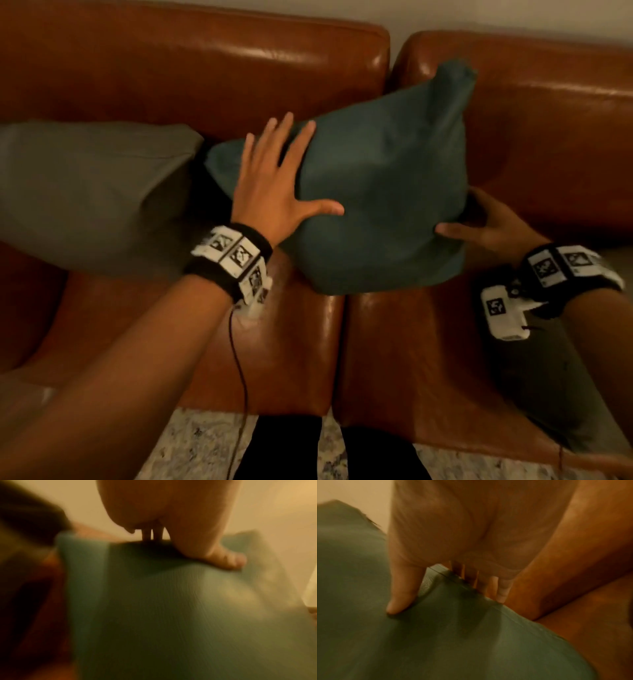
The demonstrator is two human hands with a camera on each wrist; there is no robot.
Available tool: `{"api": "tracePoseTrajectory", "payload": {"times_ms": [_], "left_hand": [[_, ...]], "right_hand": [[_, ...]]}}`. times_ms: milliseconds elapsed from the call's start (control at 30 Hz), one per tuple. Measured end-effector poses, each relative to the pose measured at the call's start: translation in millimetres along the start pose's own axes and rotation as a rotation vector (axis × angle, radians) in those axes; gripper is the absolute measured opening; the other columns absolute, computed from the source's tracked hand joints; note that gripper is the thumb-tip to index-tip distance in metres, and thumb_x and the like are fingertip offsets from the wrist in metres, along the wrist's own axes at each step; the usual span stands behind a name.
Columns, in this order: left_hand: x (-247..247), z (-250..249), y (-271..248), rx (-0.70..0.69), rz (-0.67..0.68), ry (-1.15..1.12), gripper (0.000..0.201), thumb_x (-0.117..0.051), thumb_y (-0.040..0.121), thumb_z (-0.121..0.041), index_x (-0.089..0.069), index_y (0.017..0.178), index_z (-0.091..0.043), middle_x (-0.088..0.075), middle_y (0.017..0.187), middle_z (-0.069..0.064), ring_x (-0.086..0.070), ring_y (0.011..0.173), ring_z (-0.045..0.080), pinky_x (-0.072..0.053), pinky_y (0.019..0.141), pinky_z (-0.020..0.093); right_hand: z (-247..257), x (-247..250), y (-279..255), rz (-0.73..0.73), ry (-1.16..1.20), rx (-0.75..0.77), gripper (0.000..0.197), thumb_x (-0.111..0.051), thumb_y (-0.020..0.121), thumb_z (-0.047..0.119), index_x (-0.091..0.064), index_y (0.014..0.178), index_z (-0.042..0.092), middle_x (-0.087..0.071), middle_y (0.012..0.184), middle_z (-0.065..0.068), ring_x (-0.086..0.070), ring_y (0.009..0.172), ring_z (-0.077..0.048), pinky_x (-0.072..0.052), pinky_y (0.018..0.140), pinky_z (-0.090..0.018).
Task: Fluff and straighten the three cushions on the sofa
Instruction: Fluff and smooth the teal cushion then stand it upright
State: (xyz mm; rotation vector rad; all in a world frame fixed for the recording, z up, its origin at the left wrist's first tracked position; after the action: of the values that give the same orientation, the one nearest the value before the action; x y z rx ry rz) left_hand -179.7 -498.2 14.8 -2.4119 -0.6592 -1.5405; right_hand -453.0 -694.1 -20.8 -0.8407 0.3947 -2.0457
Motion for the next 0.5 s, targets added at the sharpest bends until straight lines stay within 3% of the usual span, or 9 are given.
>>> {"api": "tracePoseTrajectory", "payload": {"times_ms": [67,167,267,333,400,500], "left_hand": [[-15,7,-28,0.116,-0.125,-0.097,0.121,-0.059,0.074,-0.087,-0.022,0.163,-0.014,-0.013,0.171,0.013,-0.012,0.158,0.035,-0.004,0.129,0.052],[-42,31,-90,0.39,-0.312,-0.388,0.136,-0.071,0.069,-0.081,-0.011,0.164,-0.005,-0.001,0.17,0.019,-0.007,0.158,0.03,-0.012,0.129,0.048],[-89,52,-121,0.63,-0.137,-0.657,0.15,-0.073,0.062,-0.084,0.011,0.164,-0.012,0.012,0.171,0.013,0.004,0.158,0.015,-0.006,0.127,0.032],[-102,50,-110,0.629,-0.044,-0.919,0.14,-0.081,0.068,-0.07,0.004,0.164,-0.013,-0.011,0.172,0.007,-0.02,0.156,0.009,-0.019,0.127,0.031],[-97,45,-96,0.589,-0.073,-1.022,0.111,-0.088,0.078,-0.043,-0.02,0.158,-0.009,-0.041,0.157,0.003,-0.047,0.135,-0.01,-0.039,0.115,0.02],[-66,16,-86,0.503,-0.201,-0.984,0.071,-0.072,0.091,-0.006,-0.032,0.15,-0.001,-0.051,0.142,-0.001,-0.053,0.12,-0.02,-0.041,0.101,0.007]], "right_hand": [[-9,-1,3,0.017,0.05,-0.005,0.094,-0.085,0.077,0.025,-0.037,0.158,0.025,-0.049,0.142,0.014,-0.048,0.128,-0.007,-0.044,0.108,-0.034],[-9,2,7,0.083,0.059,0.051,0.119,-0.092,0.066,0.033,-0.022,0.162,0.036,-0.036,0.157,0.018,-0.037,0.142,-0.005,-0.042,0.109,-0.029],[0,-5,10,0.122,0.07,0.136,0.139,-0.1,0.047,0.051,-0.013,0.156,0.053,-0.032,0.155,0.03,-0.036,0.142,0.003,-0.038,0.114,-0.032],[3,-11,14,0.092,0.015,0.161,0.147,-0.099,0.039,0.06,-0.009,0.155,0.053,-0.032,0.153,0.028,-0.037,0.142,0.0,-0.036,0.115,-0.034],[1,-10,16,0.008,0.027,0.153,0.14,-0.098,0.046,0.055,-0.017,0.158,0.04,-0.036,0.156,0.018,-0.04,0.142,-0.007,-0.04,0.113,-0.036],[-9,0,5,-0.092,0.183,0.17,0.122,-0.097,0.054,0.041,-0.033,0.157,0.027,-0.053,0.148,0.013,-0.055,0.133,-0.005,-0.051,0.105,-0.029]]}}
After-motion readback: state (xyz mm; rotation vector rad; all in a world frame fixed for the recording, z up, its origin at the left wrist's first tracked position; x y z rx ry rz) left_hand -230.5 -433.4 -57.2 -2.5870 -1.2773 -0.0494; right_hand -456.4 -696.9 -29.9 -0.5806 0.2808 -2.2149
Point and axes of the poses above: each hand's wrist, its own y-axis towards the middle knuckle, its own x-axis out of the back of the hand, z = x × y, the point moved 6 cm from there along y, towards the middle knuckle
